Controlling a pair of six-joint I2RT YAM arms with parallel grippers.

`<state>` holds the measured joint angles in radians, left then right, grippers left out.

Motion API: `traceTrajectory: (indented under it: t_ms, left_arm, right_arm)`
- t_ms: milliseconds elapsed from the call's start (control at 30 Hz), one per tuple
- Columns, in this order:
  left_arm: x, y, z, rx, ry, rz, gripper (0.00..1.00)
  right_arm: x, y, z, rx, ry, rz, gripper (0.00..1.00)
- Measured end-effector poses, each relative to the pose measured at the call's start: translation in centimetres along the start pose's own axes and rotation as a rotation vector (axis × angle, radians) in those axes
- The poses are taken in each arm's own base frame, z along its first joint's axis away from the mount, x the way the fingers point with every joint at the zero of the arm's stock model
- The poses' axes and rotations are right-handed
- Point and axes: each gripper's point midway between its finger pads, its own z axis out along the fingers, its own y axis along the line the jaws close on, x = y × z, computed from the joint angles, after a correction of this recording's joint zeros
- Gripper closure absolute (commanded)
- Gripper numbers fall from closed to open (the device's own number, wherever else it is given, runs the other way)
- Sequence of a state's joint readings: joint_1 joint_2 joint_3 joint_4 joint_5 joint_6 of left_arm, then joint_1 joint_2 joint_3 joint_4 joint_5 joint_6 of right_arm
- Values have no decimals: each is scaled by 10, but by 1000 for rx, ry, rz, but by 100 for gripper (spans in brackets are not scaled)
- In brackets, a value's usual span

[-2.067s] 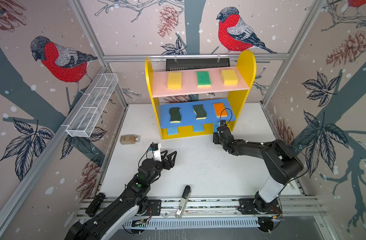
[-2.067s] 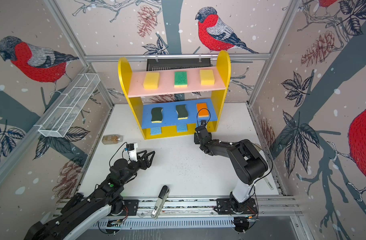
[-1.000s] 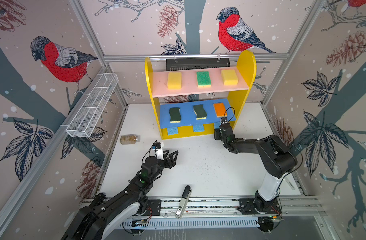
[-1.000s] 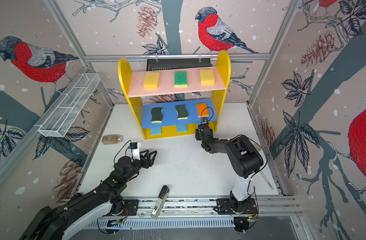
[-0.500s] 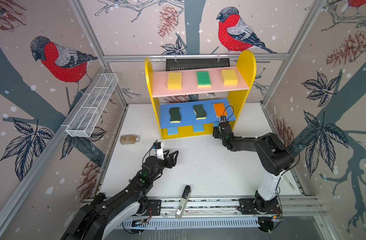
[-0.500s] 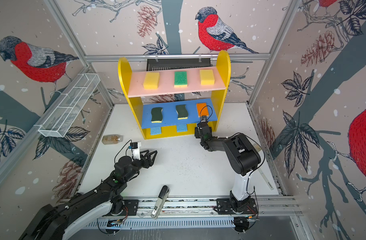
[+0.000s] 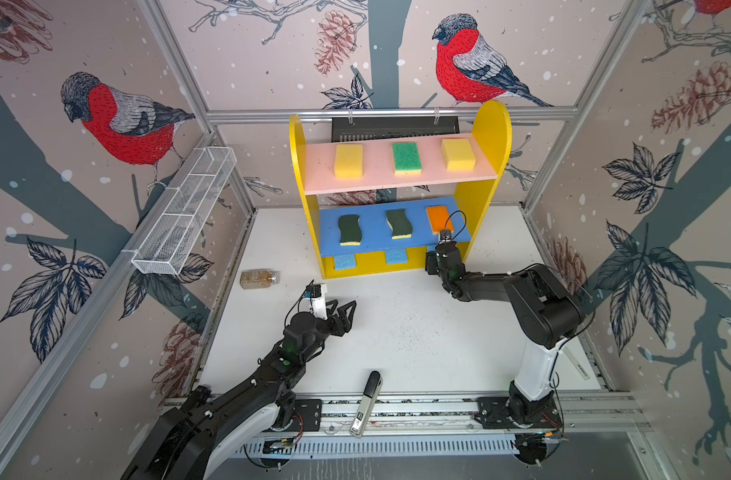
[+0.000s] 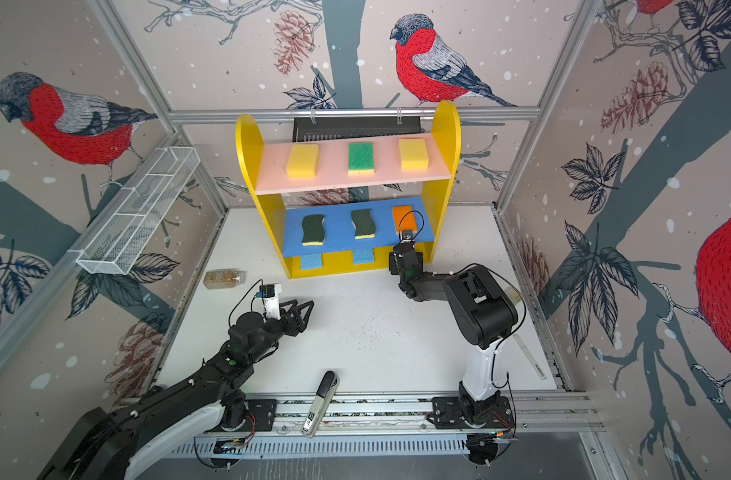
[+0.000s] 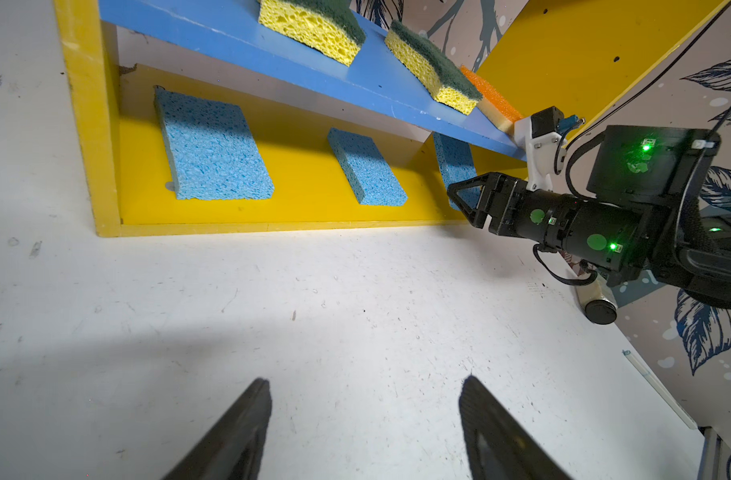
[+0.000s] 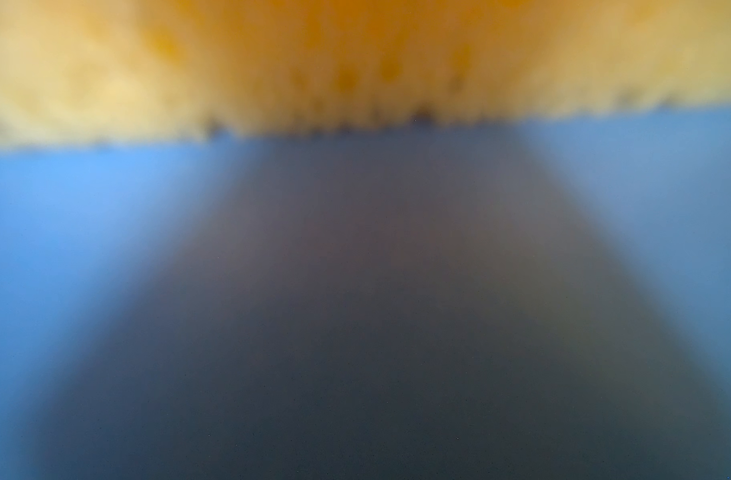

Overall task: Place and organize the cleaning sponges onto the shelf
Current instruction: 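Push the sponge upright against the shelf front beside the other sponges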

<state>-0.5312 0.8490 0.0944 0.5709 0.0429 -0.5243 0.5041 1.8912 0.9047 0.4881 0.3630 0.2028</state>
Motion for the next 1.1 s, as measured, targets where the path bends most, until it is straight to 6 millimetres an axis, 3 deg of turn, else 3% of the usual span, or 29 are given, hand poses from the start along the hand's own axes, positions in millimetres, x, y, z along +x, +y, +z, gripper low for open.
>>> traceTrajectory:
  t_ms: [567,1100]
  left_arm:
    - [-7,1,-2,-9,-29,-20,28]
    - [-11,3,-2,-26,-47,-26,28]
  right_arm:
    - [0,2,0,3,6,-20,28]
    - [1,16,2,-17,10,-37,27]
